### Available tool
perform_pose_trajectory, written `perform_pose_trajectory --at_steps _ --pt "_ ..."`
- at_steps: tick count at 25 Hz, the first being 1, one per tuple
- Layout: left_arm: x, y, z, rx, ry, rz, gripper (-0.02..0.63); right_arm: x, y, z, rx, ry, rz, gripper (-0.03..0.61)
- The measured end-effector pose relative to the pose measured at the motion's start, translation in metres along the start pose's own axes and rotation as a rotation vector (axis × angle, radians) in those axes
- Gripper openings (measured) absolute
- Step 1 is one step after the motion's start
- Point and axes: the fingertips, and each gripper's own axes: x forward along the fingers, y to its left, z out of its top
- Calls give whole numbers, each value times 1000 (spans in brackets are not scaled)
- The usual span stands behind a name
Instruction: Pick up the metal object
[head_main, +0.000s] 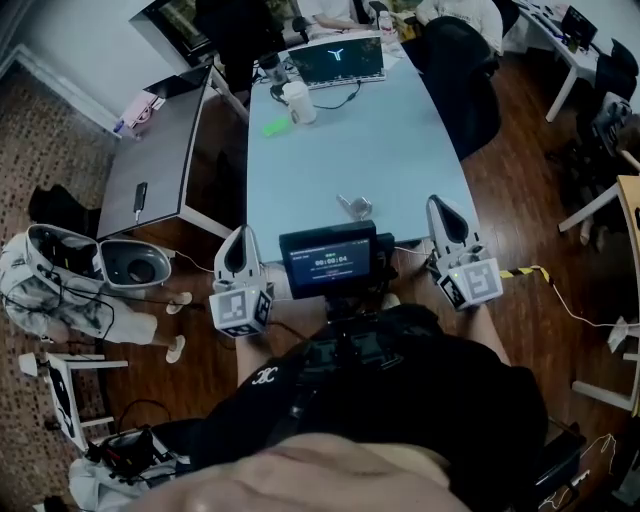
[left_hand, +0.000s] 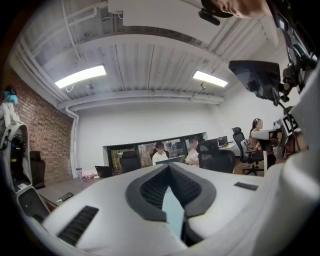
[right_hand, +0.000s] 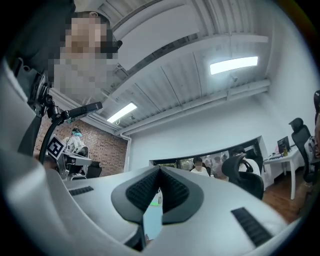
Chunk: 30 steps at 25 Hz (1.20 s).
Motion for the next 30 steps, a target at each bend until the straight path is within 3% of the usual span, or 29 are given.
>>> perform_pose_trajectory --at_steps 14,21,23,25,30 --pt "1 62 -14 25 35 16 9 61 21 -21 -12 -7 -16 -11" --pt "4 54 -14 37 40 -1 9 83 -2 -54 61 10 -72 32" --pt "6 51 -15 46 51 5 9 90 -8 -71 90 35 -70 44" --pt "10 49 -16 43 45 4 9 100 -11 -99 131 89 -53 130" --pt "23 46 -14 58 27 -20 9 124 2 -202 180 342 10 231"
